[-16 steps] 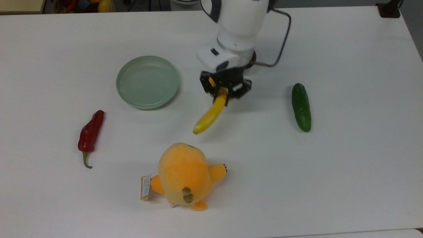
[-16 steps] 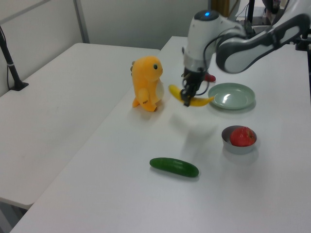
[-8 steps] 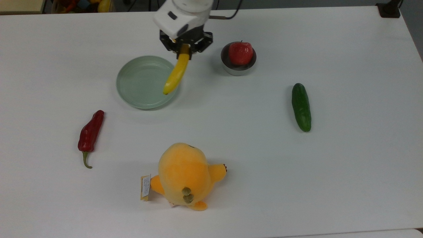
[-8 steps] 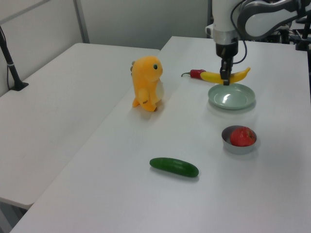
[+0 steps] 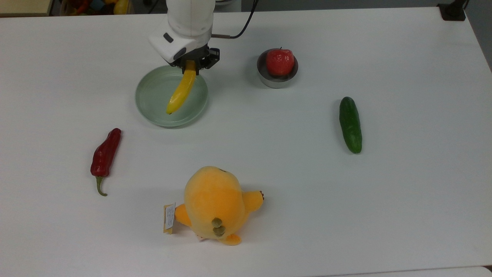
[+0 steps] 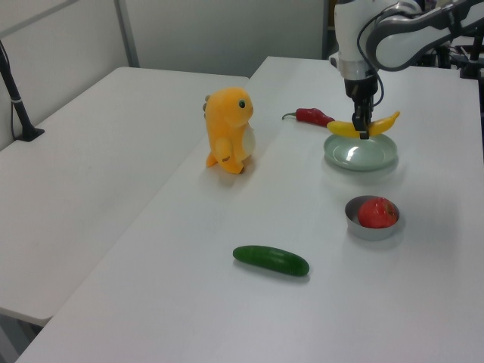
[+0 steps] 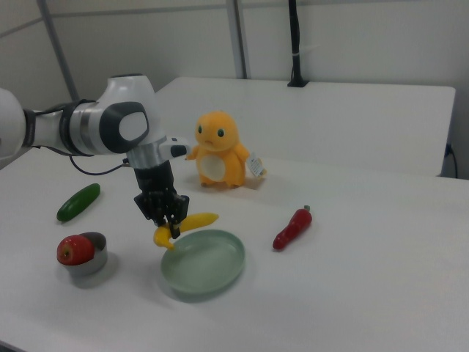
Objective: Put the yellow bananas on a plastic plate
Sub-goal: 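Lower the banana onto the plate and open the gripper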
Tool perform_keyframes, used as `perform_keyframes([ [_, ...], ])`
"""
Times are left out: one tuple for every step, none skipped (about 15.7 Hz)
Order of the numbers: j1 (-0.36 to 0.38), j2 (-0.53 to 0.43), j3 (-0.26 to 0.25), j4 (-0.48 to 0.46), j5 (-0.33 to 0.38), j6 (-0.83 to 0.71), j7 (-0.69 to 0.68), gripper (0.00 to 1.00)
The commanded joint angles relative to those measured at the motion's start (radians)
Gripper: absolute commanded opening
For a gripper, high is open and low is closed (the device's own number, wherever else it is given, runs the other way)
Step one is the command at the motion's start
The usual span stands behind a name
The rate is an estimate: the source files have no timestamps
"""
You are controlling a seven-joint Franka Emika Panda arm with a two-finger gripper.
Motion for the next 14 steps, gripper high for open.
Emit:
perform_keyframes([
  [0.002,0.012,-0.006,-0.007,0.001,0.023,-0.019,0.36],
  [0.002,0.016,-0.006,-0.006,0.001,0.023,-0.017,0.45],
  [0.002,0.015,-0.006,-0.003,0.001,0.023,-0.014,0.64],
  [0.002,0.013,-0.006,-0.003,-0.002,0.022,-0.014,0.88],
  [0.002,0.012,-0.006,-0.003,-0.014,0.022,-0.014,1.0],
  [0.002,0.009,-0.006,-0.003,-0.02,0.022,-0.014,1.0],
  [0.002,0.007,-0.006,-0.001,-0.02,0.022,-0.014,1.0],
  [0.002,0.007,-0.006,0.0,-0.02,0.022,-0.014,1.0],
  [0.002,0.007,-0.006,0.005,-0.022,0.02,-0.012,1.0],
  [0.002,0.004,-0.006,0.006,-0.02,0.019,-0.006,1.0],
  [0.002,-0.002,-0.006,0.013,-0.02,0.011,-0.003,1.0],
  [0.002,-0.016,-0.008,0.025,-0.02,0.006,0.0,1.0],
  [0.002,-0.032,-0.012,0.034,-0.011,0.009,0.001,1.0],
  [0.004,-0.048,-0.02,0.046,0.004,0.013,0.009,1.0],
])
